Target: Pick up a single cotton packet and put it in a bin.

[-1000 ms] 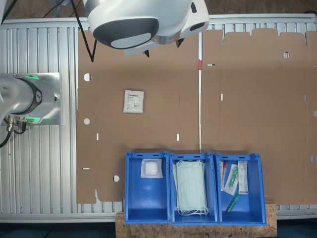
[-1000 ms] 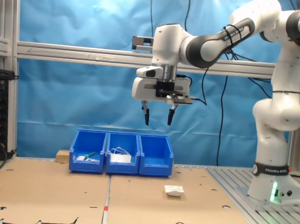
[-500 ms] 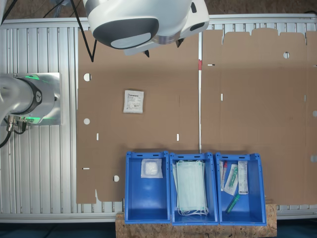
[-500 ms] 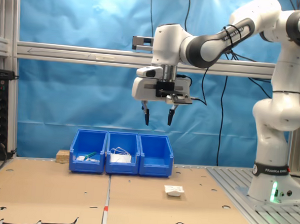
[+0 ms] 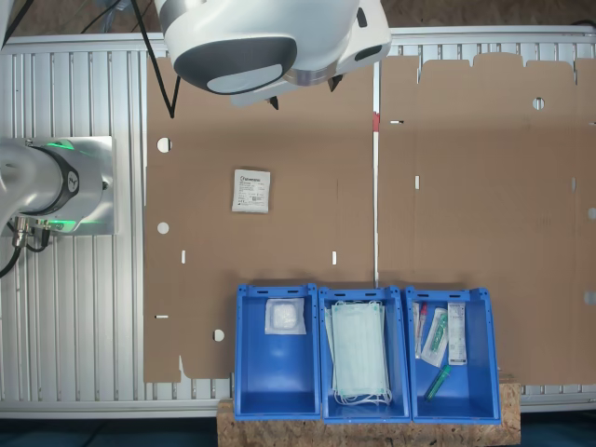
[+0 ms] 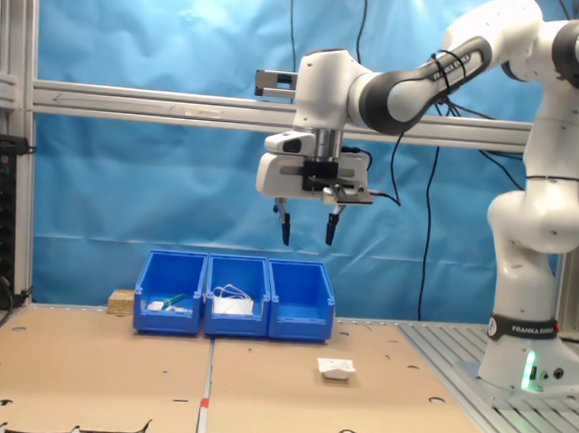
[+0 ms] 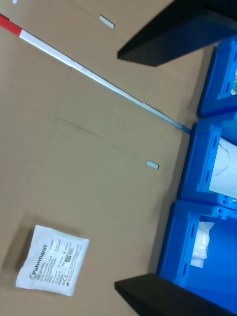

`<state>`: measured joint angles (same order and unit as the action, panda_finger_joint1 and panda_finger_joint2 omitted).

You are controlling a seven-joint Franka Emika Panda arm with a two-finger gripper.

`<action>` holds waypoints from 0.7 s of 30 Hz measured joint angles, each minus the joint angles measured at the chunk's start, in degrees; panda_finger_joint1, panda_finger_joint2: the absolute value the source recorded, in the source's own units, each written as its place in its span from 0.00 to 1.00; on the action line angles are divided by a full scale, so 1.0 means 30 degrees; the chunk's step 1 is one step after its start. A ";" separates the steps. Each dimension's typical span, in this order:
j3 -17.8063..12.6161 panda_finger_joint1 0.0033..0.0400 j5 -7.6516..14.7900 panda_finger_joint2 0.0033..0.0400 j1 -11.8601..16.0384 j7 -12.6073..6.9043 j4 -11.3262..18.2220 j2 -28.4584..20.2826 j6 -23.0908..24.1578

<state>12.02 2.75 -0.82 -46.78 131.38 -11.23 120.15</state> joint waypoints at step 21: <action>-0.0983 1.00 0.0000 1.00 0.0001 0.0000 0.5944 -0.2614 0.1090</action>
<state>9.07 2.75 -0.82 -46.78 149.21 -19.07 123.43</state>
